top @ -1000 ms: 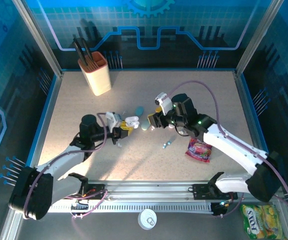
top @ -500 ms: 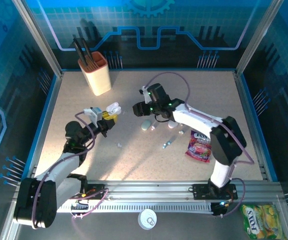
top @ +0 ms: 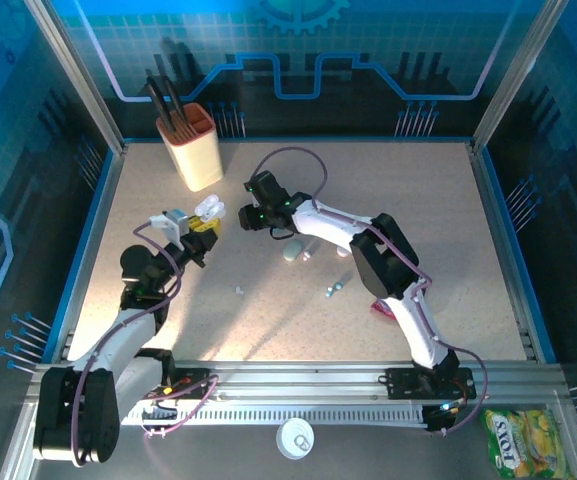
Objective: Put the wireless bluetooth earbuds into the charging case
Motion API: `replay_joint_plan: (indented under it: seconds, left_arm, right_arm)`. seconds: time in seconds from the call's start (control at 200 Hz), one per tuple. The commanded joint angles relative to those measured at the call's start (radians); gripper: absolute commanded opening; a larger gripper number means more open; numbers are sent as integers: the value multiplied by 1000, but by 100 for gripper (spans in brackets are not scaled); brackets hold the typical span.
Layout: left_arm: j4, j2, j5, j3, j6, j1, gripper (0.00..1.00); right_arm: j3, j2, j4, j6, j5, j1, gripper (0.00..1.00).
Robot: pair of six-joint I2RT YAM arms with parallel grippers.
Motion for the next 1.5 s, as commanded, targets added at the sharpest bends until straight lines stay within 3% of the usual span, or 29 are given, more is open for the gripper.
replay_joint_plan:
  seconds: [0.0,0.285,0.885,1.171,1.496]
  left_arm:
    - [8,-14,9,7,-10,13,2]
    - [5,-13,41,10,-16,13,1]
    - [18,19,97,35,-38,14,2]
    - [-5,22,104,43,-21,13,2]
    - [-10,21,110,45,-22,13,2]
  right_arm:
    - [76,65,-68,22,28,6,38]
    - [145,140,-125,55,47,4,29]
    - [231,210,-171,57,25,-14,20]
    - [199,154,-160,35,12,-11,13]
    - [-4,-19,-70,28,-18,18,14]
